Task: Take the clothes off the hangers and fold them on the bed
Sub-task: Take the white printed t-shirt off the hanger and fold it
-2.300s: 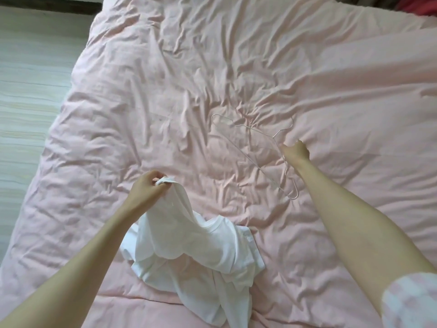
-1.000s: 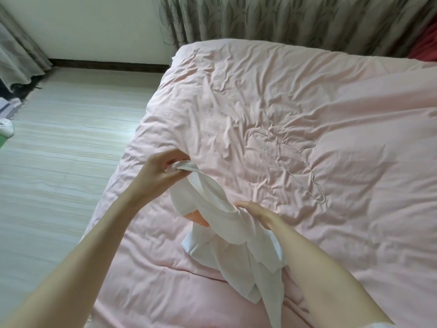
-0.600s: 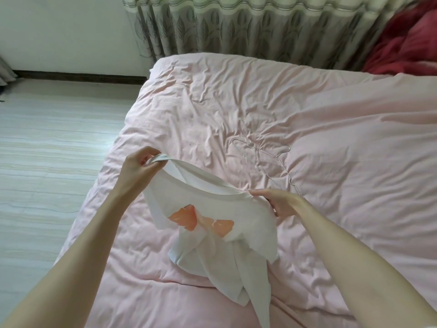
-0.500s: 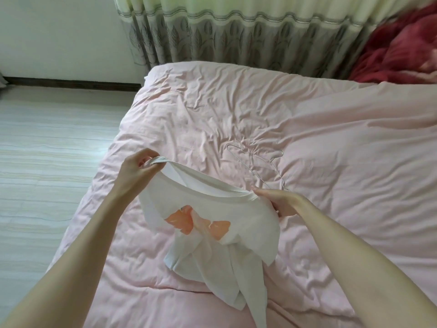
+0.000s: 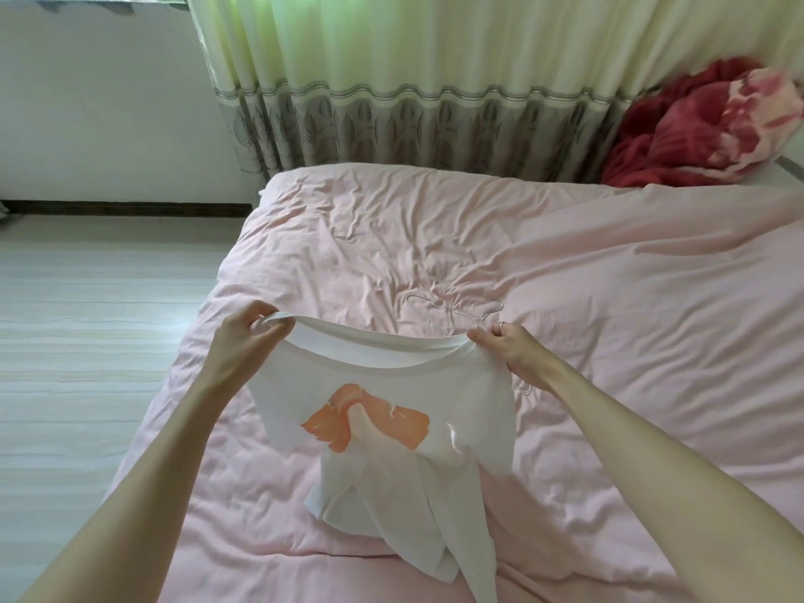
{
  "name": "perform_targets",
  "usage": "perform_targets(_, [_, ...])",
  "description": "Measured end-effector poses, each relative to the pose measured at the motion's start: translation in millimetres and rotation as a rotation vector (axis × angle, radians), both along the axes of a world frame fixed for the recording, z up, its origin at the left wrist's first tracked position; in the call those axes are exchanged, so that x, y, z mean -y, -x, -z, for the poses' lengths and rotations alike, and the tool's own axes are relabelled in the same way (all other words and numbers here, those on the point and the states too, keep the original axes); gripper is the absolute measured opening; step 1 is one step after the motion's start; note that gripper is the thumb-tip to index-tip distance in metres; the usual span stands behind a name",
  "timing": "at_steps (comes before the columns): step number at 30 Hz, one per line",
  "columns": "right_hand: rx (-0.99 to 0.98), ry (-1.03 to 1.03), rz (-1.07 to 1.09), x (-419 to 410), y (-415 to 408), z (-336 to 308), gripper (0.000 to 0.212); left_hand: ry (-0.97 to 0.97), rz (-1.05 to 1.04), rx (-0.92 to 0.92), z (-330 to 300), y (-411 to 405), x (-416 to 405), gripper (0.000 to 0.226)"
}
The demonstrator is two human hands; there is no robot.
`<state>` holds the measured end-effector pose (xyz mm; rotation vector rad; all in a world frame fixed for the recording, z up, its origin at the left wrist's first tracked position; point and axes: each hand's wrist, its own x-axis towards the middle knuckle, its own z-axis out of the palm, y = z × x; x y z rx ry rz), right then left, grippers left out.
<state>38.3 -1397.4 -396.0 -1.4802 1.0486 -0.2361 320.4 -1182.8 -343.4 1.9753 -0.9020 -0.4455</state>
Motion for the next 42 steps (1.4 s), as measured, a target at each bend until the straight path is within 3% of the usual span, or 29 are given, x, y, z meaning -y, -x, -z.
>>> perform_targets(3, [-0.007, 0.11, -0.014, 4, -2, -19, 0.046, -0.056, 0.045, 0.006, -3, -1, -4, 0.044])
perform_targets(10, [-0.194, 0.265, -0.13, 7, 8, -45, 0.015, -0.267, 0.305, -0.161, -10, -6, -22, 0.06])
perform_targets(13, [-0.276, 0.298, -0.146, 3, 13, -44, 0.012, -0.28, 0.379, -0.179, -5, -7, -26, 0.041])
perform_targets(15, [-0.314, 0.284, -0.174, 2, 18, -41, 0.021, -0.309, 0.402, -0.125, 0, -8, -26, 0.013])
perform_targets(16, [-0.321, 0.27, -0.193, 1, 21, -41, 0.023, -0.336, 0.414, -0.086, 2, -8, -25, 0.01])
perform_targets(17, [-0.331, 0.253, -0.207, 1, 23, -42, 0.024, -0.359, 0.417, -0.048, 6, -8, -24, 0.025])
perform_targets(24, [-0.564, 0.349, -0.335, -3, 23, -43, 0.038, -0.345, 0.248, 0.24, 25, 4, -16, 0.04])
perform_targets(27, [-0.522, 0.525, -0.186, -5, 17, -46, 0.035, -0.249, 0.126, 0.325, 28, 6, -12, 0.044])
perform_targets(30, [-0.337, 0.635, 0.057, -7, 7, -58, 0.013, -0.157, -0.03, 0.378, 16, 4, -8, 0.045])
perform_targets(33, [-0.219, 0.677, 0.164, -9, -5, -69, 0.026, -0.11, -0.028, 0.462, -1, 0, -7, 0.042])
perform_targets(36, [-0.19, 0.696, 0.18, -14, -7, -71, 0.023, -0.295, 0.035, 0.533, -5, -7, -15, 0.037])
perform_targets(40, [-0.427, 0.703, -0.055, -36, 12, -62, 0.044, -0.589, 0.315, 0.508, 12, -18, -39, 0.023])
perform_targets(42, [-0.619, 0.669, -0.254, -54, 23, -58, 0.063, -0.639, 0.428, 0.447, 24, -20, -52, 0.011])
